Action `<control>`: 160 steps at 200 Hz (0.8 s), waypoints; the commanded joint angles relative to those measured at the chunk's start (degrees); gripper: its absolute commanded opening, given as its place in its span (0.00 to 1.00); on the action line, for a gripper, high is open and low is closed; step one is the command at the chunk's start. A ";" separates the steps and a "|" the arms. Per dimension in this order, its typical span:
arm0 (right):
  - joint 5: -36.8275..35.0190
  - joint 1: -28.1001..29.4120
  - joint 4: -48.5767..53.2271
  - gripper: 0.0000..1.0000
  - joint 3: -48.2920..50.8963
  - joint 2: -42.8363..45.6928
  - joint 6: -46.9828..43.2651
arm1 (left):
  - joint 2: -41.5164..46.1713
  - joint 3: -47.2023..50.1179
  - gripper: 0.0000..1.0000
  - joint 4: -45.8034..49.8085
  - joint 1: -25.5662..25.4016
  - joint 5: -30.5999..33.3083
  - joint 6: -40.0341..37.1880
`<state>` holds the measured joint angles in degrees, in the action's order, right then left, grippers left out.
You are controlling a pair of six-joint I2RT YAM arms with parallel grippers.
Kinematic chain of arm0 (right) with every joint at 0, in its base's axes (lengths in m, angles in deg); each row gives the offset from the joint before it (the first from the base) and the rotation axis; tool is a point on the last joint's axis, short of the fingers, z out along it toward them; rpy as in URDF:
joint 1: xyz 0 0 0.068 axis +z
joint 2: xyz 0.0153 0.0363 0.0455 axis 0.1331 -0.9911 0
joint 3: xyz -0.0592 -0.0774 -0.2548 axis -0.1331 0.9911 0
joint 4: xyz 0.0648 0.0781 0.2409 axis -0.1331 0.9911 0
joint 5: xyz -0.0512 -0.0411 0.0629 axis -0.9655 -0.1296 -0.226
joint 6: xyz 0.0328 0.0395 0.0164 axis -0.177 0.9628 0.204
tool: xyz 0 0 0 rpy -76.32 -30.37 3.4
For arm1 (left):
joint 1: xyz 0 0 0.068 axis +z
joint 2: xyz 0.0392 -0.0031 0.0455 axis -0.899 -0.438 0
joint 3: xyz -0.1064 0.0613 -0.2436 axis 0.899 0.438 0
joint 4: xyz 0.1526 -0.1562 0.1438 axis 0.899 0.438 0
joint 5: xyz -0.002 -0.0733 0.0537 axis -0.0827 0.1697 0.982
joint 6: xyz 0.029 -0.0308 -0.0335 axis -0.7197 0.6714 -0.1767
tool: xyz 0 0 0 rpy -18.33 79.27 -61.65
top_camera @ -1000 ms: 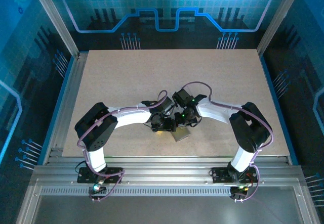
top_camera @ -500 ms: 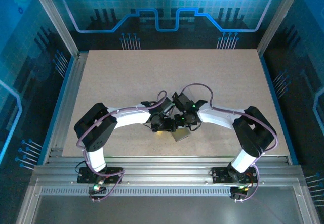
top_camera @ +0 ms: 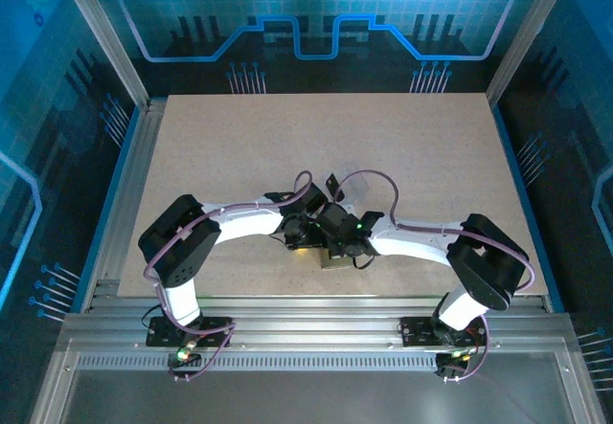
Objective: Put the credit cards into the card holder
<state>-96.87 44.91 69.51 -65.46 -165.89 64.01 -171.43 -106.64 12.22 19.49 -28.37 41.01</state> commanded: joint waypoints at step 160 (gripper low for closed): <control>30.15 -16.66 -9.03 0.00 8.51 8.30 3.88 | -6.80 3.48 0.44 -6.34 -3.10 -3.28 0.40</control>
<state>-70.80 29.89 62.10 -58.21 -159.64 65.85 -170.86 -105.35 10.49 19.49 -27.95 41.22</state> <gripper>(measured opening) 0.063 0.442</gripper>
